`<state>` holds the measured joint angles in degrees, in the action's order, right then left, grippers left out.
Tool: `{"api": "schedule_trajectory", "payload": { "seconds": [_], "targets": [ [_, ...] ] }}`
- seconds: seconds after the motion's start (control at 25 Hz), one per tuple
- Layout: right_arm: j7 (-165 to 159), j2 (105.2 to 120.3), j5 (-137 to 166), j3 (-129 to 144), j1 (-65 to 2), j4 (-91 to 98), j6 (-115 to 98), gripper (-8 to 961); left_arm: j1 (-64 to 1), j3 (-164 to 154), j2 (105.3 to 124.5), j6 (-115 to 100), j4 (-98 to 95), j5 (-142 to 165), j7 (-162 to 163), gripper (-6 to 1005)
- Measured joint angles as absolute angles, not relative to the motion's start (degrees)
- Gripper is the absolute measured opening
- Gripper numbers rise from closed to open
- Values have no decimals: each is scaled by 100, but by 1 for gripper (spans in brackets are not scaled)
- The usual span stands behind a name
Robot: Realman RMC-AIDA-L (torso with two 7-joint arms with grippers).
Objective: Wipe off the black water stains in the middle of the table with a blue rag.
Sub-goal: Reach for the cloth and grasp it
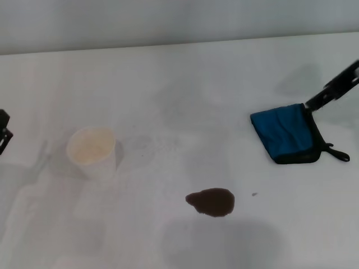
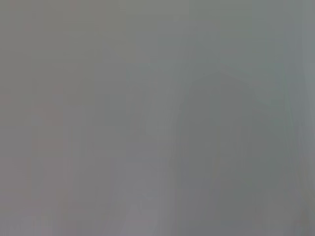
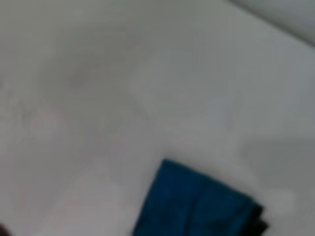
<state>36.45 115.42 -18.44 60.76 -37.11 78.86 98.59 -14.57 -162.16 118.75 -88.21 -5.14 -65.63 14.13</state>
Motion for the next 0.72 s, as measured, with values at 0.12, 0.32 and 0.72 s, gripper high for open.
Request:
{"api": "schedule_trajectory", "payload": {
  "seconds": [0.12, 0.32, 0.72],
  "targets": [
    [3310, 11557, -1942, 6758, -3637, 7856, 9769, 801, -1507, -16216, 11880, -8857, -511, -6515, 1402, 872],
    [2842, 11552, -1953, 7559, -3631, 7773, 9467, 691, -1549, -16215, 11875, -8869, -509, -6504, 1404, 872],
    [2481, 11546, -1874, 8252, -3807, 6959, 8833, 687, -1491, -16216, 11883, -8877, -510, -6505, 1383, 872]
  ]
}}
